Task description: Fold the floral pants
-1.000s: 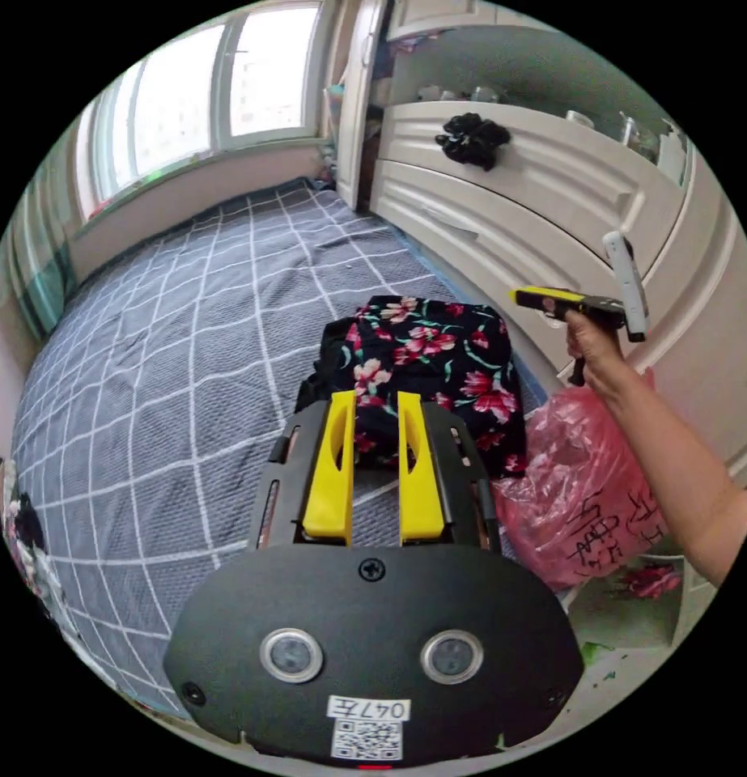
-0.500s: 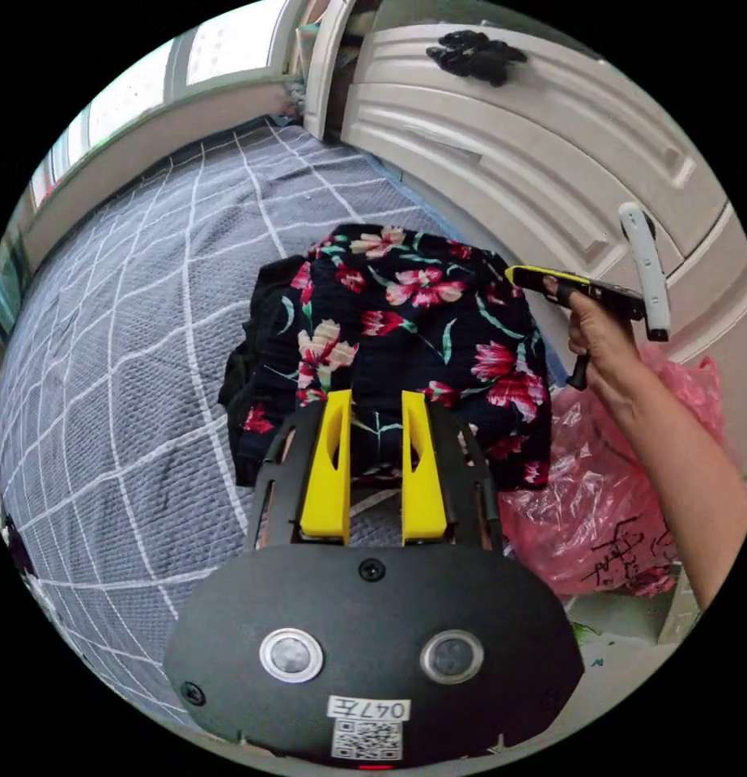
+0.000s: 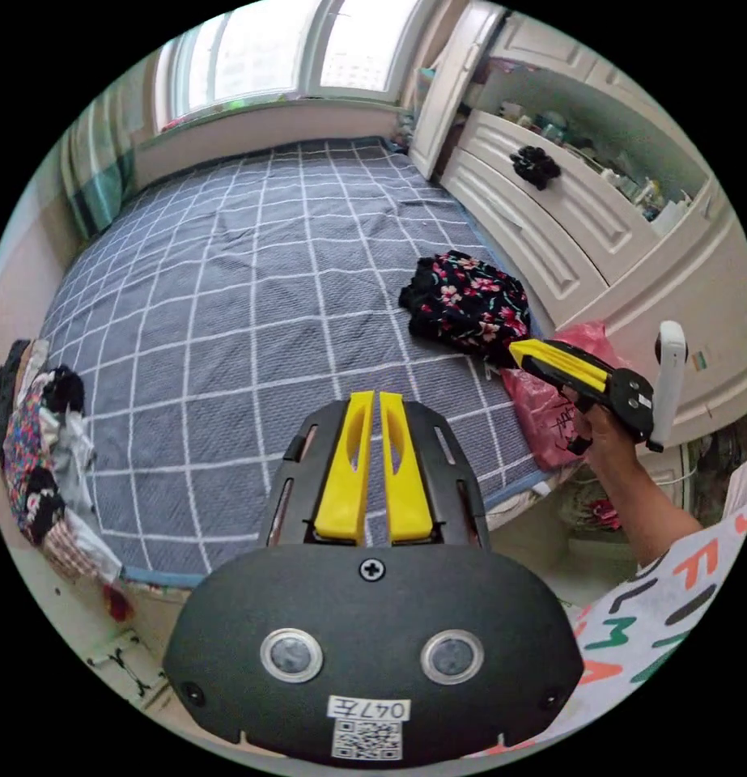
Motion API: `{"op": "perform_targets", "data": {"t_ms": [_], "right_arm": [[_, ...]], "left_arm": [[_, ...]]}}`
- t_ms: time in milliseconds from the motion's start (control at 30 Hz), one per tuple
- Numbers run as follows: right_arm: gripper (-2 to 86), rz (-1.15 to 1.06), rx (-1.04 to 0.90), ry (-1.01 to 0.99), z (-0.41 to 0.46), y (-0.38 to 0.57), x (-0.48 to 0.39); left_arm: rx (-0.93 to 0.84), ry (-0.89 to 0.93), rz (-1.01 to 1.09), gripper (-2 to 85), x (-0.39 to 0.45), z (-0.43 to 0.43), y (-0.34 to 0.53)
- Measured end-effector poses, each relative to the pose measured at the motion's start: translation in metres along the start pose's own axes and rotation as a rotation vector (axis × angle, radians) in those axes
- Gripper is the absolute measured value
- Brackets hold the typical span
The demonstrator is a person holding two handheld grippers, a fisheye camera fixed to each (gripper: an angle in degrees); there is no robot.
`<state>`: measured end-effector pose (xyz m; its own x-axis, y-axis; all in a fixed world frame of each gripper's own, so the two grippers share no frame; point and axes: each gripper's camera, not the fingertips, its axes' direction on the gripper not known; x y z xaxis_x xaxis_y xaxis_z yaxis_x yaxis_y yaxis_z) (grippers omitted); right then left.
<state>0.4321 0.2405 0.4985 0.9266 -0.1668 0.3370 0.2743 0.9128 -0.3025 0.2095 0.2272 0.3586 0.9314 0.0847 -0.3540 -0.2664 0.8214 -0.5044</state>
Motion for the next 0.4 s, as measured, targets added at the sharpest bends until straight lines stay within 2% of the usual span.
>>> {"op": "perform_targets", "data": {"t_ms": [100,233,400], "right_arm": [[0.8,-0.179,0.024,-0.177,-0.004,-0.037,-0.107],[2.6,-0.452,0.14,-0.373,-0.013,-0.102,-0.259],[2.6,-0.585,0.223,-0.501,-0.015,-0.162,-0.437]], "left_arm": [[0.002,-0.104,-0.134,-0.2,-0.089,-0.062,0.073],[0.058,-0.143,-0.301,0.4,-0.198,-0.128,0.163],[0.1,-0.18,-0.448,4.2,-0.364,-0.196,0.283]]}}
